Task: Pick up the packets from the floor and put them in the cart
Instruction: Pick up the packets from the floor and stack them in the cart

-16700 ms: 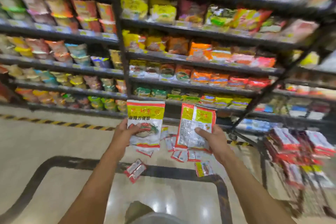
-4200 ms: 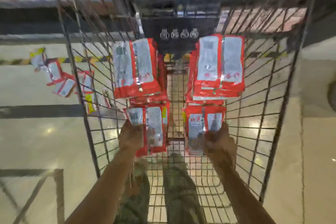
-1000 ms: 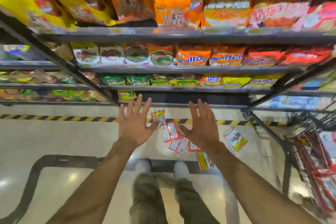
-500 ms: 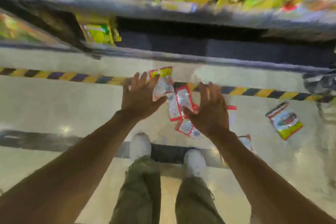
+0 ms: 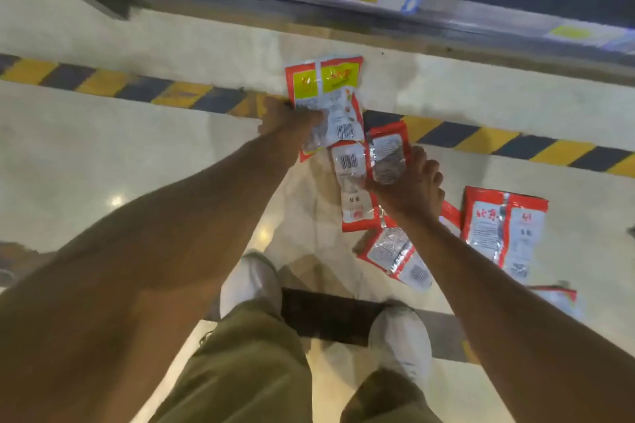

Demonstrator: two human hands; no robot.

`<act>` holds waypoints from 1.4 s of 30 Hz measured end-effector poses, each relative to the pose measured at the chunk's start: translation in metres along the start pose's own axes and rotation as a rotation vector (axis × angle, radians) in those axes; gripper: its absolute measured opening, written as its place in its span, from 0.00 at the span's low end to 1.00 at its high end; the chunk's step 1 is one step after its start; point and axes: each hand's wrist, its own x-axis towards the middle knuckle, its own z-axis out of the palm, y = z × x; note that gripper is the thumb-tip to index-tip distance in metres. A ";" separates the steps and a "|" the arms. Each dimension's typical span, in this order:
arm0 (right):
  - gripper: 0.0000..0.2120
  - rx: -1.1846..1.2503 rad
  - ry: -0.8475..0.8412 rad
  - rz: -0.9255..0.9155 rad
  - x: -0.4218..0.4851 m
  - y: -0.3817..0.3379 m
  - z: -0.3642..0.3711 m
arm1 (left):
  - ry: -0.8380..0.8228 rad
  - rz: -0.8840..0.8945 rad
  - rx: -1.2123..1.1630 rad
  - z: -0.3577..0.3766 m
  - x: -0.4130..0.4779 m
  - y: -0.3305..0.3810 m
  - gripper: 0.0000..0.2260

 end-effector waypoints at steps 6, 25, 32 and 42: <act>0.25 0.207 -0.121 0.049 0.008 0.002 0.000 | -0.148 -0.045 -0.097 0.002 -0.035 0.024 0.15; 0.20 1.004 -0.509 0.077 -0.283 0.028 -0.340 | -0.588 0.086 -0.289 -0.222 -0.424 0.150 0.17; 0.18 1.087 -0.496 -0.166 -0.457 -0.004 -0.555 | -0.449 0.277 -0.317 -0.310 -0.689 0.287 0.12; 0.19 1.082 -0.244 -0.462 -0.606 -0.026 -0.704 | -0.320 0.547 -0.435 -0.372 -0.894 0.341 0.17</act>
